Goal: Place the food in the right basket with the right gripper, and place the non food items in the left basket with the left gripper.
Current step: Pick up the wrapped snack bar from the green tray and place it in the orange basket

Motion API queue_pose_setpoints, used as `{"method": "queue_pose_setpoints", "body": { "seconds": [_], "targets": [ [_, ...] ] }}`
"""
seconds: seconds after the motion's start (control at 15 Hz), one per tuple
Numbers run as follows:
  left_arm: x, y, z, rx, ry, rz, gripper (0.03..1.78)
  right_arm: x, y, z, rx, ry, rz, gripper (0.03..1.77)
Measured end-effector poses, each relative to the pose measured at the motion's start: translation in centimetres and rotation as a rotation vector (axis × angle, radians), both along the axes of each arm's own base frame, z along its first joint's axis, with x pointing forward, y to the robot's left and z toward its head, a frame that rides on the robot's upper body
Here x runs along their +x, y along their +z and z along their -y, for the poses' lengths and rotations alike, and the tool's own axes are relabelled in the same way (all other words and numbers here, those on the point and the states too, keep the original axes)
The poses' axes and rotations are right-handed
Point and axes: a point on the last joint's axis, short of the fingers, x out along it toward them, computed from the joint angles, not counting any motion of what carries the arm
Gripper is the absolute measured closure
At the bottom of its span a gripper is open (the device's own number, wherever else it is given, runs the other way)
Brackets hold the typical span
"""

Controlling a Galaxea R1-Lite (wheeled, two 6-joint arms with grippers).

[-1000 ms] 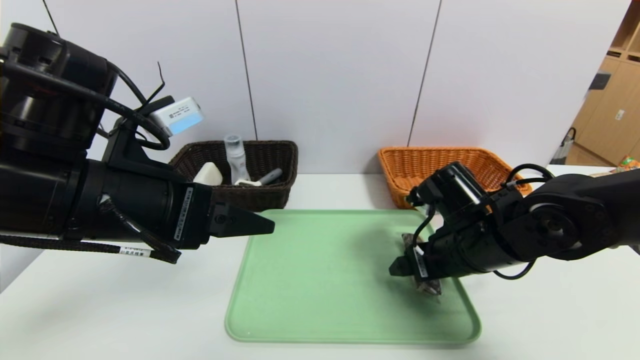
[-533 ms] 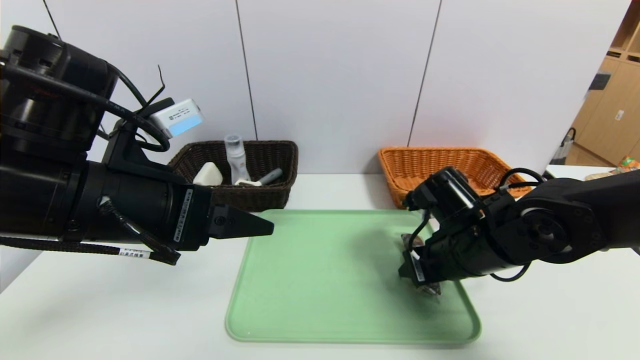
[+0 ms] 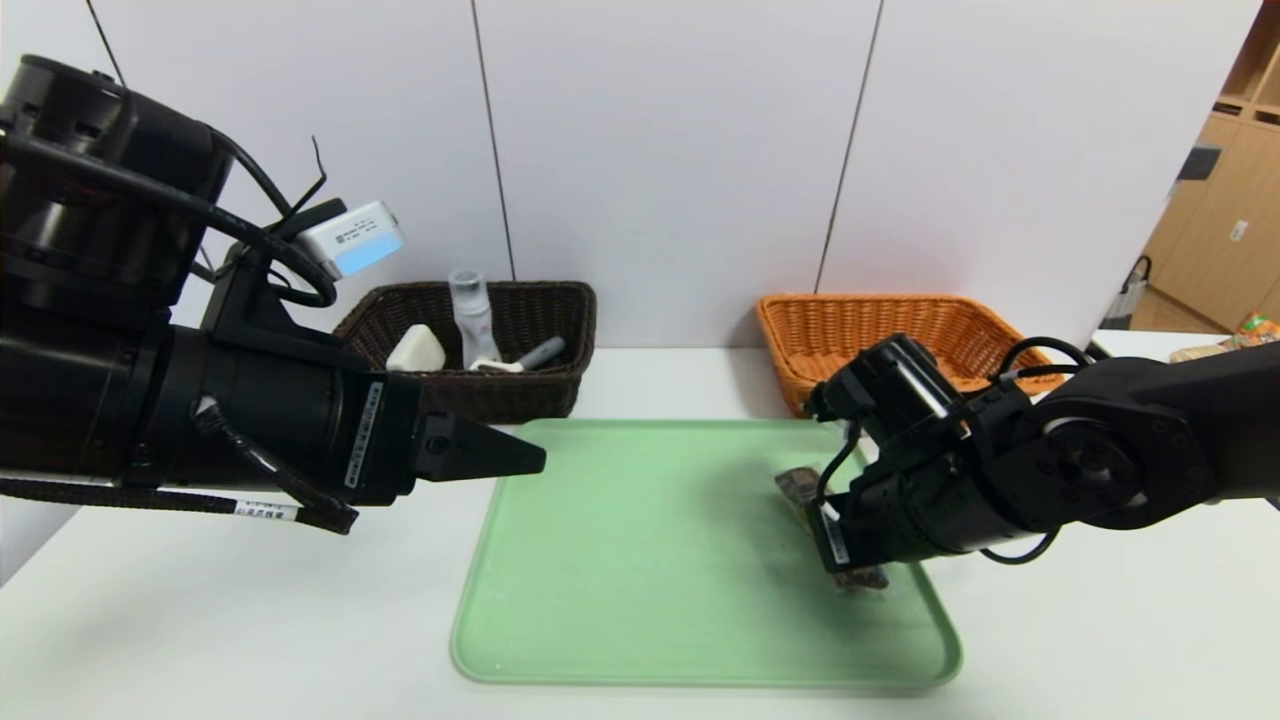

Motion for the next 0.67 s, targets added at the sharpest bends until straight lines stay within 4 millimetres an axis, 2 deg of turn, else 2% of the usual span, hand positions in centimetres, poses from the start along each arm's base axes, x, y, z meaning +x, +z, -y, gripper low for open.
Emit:
{"method": "queue_pose_setpoints", "body": {
  "seconds": [0.27,0.67],
  "targets": [
    [-0.2,0.1,-0.1,-0.003,0.001,0.004,0.12,-0.3,1.4,0.2,0.027,0.000,0.040,1.62],
    [-0.5,0.3,-0.3,-0.009,0.000,0.014,0.12,-0.6,8.2,2.0,0.128,-0.056,0.268,1.62]
  ]
}}
